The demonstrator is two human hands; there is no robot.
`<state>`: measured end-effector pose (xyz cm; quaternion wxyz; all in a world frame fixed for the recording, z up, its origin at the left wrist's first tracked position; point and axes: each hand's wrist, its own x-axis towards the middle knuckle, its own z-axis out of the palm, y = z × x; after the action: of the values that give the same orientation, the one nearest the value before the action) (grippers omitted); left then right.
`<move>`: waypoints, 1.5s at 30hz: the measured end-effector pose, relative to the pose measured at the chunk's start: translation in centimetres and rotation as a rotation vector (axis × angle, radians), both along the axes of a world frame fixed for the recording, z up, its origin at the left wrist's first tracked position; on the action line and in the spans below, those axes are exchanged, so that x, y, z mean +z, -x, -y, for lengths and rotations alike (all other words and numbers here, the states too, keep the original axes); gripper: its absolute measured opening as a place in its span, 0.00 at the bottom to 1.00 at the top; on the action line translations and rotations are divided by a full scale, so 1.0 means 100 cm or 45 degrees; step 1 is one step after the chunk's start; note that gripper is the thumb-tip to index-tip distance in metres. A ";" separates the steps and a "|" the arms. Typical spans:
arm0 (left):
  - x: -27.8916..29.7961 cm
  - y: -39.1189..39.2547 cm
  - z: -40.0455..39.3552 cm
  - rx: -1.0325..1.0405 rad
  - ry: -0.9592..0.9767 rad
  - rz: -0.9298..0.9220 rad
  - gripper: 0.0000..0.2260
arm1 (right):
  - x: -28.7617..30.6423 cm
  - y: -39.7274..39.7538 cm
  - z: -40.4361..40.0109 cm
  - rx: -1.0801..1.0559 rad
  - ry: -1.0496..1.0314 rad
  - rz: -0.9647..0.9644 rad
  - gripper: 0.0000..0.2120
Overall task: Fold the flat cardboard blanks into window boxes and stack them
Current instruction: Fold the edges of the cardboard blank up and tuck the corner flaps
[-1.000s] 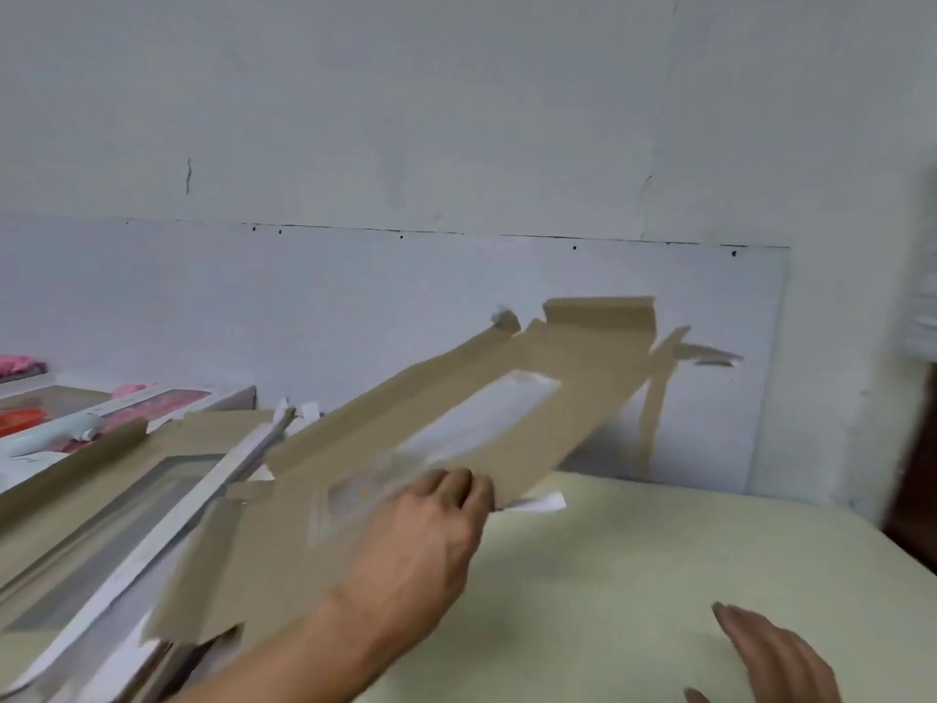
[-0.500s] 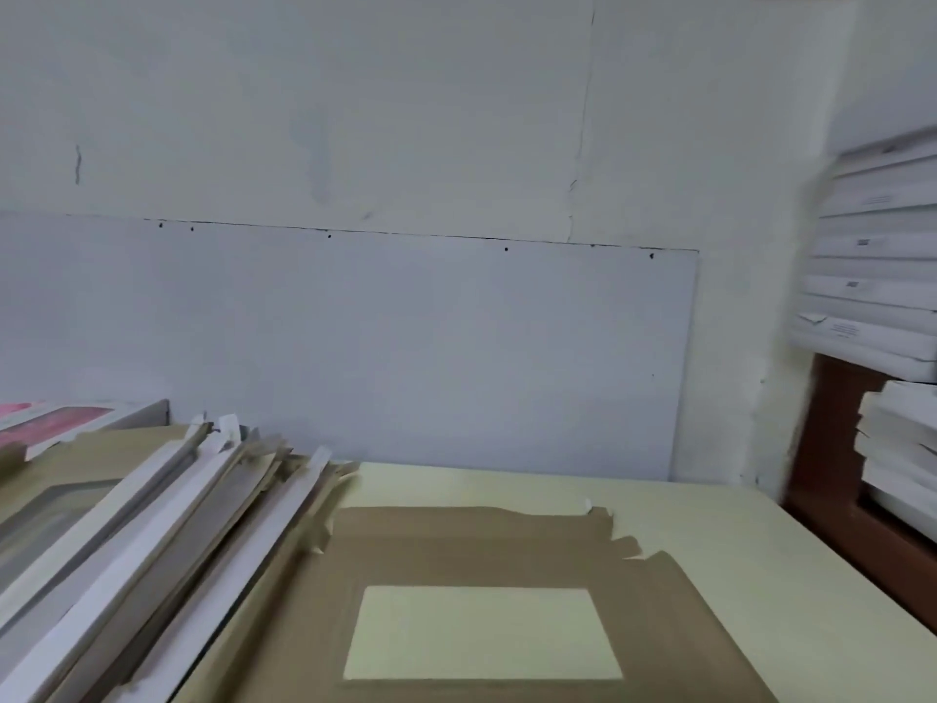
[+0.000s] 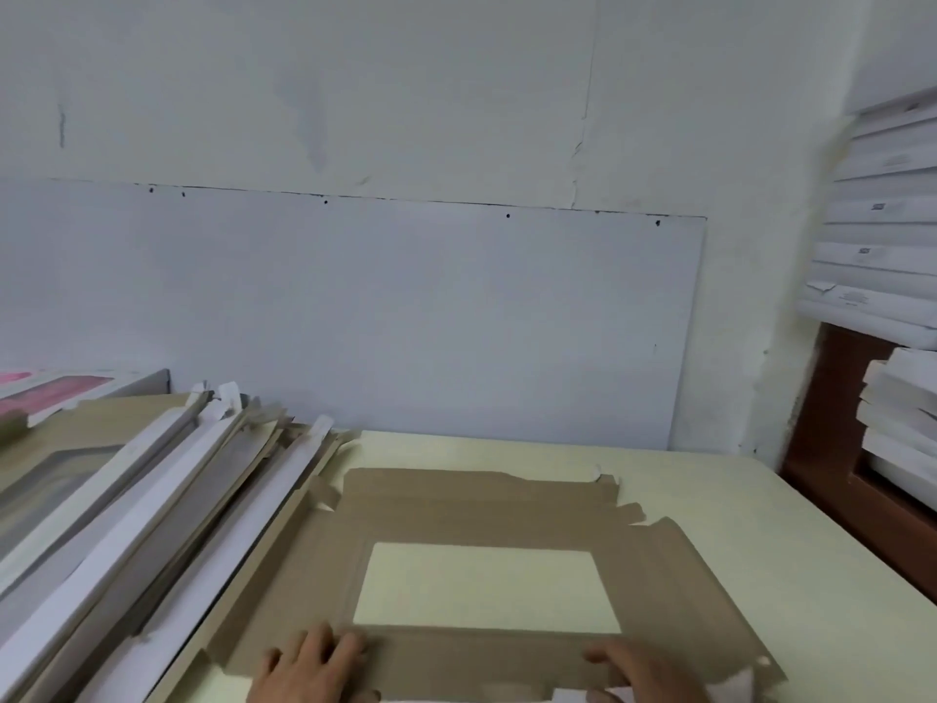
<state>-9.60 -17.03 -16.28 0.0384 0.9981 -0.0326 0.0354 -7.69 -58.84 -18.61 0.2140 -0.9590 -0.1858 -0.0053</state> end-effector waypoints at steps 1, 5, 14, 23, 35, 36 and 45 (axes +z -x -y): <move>0.001 0.008 0.004 -0.039 0.118 -0.071 0.29 | 0.018 -0.004 -0.035 -0.062 0.190 0.106 0.21; -0.016 0.012 0.041 -0.437 -0.126 0.116 0.24 | 0.000 0.009 -0.122 0.137 0.235 0.522 0.14; -0.036 0.018 0.039 -0.605 -0.323 -0.133 0.28 | 0.003 0.021 -0.126 -0.104 0.463 0.339 0.31; -0.014 0.019 -0.034 -0.638 -0.051 0.020 0.33 | 0.000 0.031 -0.059 -0.223 0.587 0.132 0.35; -0.007 -0.004 -0.021 -0.612 0.063 0.263 0.19 | 0.002 0.015 -0.086 0.067 0.177 0.419 0.05; -0.009 -0.009 -0.019 -0.540 0.102 0.205 0.20 | 0.002 0.009 -0.085 0.036 0.163 0.366 0.11; -0.036 -0.027 0.048 -0.433 0.029 -0.113 0.27 | -0.015 -0.019 -0.137 0.055 0.483 0.013 0.28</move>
<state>-6.89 -21.82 -19.87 0.0566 0.9783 -0.1989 -0.0155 -5.81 -45.18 -20.06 0.0284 -0.9779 -0.2050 0.0295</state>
